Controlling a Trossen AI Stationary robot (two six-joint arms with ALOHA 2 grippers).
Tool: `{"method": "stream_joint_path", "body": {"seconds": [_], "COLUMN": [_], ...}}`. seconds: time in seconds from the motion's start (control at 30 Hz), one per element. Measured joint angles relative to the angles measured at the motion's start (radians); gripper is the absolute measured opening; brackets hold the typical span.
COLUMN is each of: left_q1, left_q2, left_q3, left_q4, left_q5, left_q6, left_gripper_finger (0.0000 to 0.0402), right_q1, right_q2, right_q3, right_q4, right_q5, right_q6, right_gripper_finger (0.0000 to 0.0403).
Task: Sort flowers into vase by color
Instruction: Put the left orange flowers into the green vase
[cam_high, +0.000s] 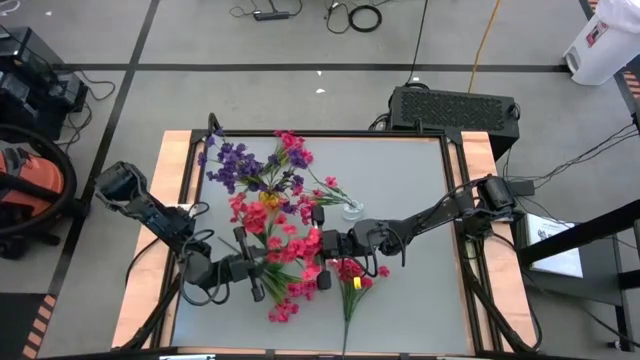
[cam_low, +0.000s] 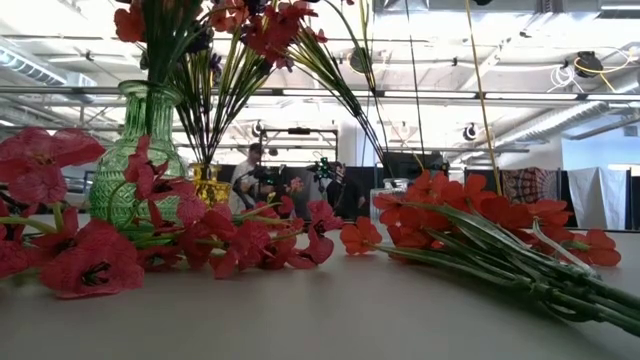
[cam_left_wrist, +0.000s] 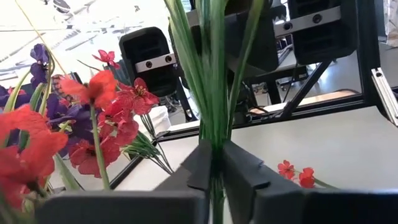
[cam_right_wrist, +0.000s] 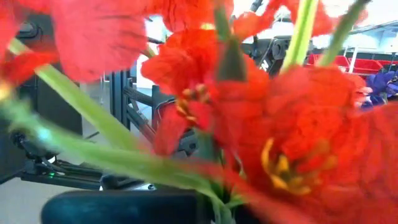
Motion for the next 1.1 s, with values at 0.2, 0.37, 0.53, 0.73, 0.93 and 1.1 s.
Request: {"method": "stream_joint_path", "body": {"seconds": [0.2,0.37,0.53,0.73,0.93,1.1], "left_q1": [0.000,-0.005,-0.034,-0.064,-0.085,-0.094], "left_q2": [0.000,0.000,0.000,0.000,0.000,0.000], "left_q3": [0.000,0.000,0.000,0.000,0.000,0.000], "left_q4": [-0.003,-0.006,0.000,0.026,0.029,0.030], "left_q5": [0.000,-0.014,-0.073,-0.108,-0.194,-0.211], "left_q6": [0.000,0.000,0.030,0.056,0.058,0.051], "left_gripper_finger": [0.0009,0.0004,0.0003,0.0001,0.0001,0.0001], "right_q1": [0.002,0.005,0.006,0.009,0.010,0.012], "right_q2": [0.000,0.000,0.000,0.000,0.000,0.000], "right_q3": [0.000,0.000,0.000,0.000,0.000,0.000], "right_q4": [-0.001,-0.019,-0.039,-0.046,-0.062,-0.092], "right_q5": [0.000,0.000,0.000,0.004,0.005,0.005], "right_q6": [-0.001,-0.023,-0.025,-0.026,-0.021,-0.019], "right_gripper_finger": [0.0052,0.0074,0.0098,0.0126,0.0144,0.0151]}}
